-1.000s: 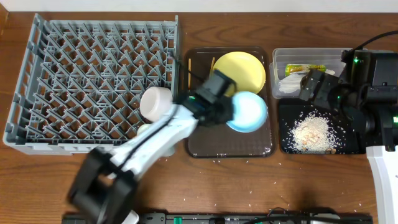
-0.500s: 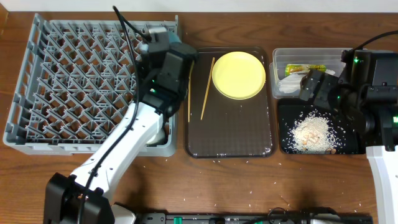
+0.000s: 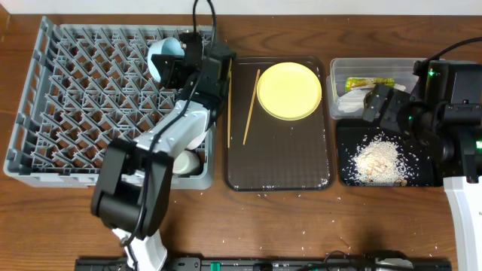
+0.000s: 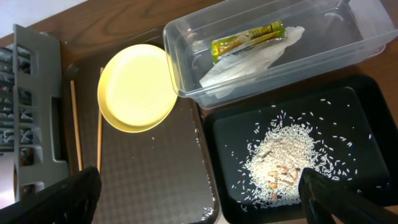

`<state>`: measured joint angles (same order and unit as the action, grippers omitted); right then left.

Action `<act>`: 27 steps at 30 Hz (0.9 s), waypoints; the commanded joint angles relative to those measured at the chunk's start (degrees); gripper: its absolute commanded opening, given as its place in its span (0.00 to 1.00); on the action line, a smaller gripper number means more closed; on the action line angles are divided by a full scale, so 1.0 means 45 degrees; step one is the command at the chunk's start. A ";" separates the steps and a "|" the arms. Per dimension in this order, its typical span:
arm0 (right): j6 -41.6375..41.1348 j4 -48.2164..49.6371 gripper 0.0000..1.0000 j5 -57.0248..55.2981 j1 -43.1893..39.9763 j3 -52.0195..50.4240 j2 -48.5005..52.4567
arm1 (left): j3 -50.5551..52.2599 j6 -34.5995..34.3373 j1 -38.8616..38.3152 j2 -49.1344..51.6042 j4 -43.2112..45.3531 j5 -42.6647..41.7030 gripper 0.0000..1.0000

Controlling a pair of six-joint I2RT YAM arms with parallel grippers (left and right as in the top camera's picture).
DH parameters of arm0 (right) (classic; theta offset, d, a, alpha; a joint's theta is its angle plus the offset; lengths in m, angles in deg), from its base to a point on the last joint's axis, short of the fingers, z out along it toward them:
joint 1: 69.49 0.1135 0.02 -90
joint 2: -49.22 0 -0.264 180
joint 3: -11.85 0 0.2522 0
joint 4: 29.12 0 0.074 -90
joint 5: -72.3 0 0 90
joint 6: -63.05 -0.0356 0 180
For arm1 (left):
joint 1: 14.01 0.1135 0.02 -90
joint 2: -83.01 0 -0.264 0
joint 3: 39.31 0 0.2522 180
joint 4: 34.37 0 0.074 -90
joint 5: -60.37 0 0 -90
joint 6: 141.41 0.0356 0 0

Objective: Sort waste into correct bins and load items into the dishwasher
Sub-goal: 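Lower light-blue bowl on edge into rack and open left gripper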

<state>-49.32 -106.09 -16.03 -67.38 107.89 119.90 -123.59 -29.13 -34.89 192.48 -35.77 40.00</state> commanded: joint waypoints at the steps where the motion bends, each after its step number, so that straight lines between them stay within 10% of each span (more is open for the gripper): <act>1: -0.0117 -0.0005 0.99 -0.0078 -0.0131 -0.0005 -0.0024 | -0.0107 0.0661 -0.0019 0.0510 0.0092 0.0782 0.07; 16: -0.0117 -0.0005 0.99 -0.0078 -0.0131 -0.0005 -0.0024 | -0.0019 0.0665 -0.0792 0.0821 0.0078 0.3123 0.08; 27: -0.0117 -0.0005 0.99 -0.0078 -0.0131 -0.0005 -0.0024 | -0.0019 0.0661 -0.1355 0.0821 -0.0248 0.3866 0.59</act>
<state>-49.32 -106.09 -16.03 -67.38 107.89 119.90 -123.59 -25.85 -40.90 195.30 -36.99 55.63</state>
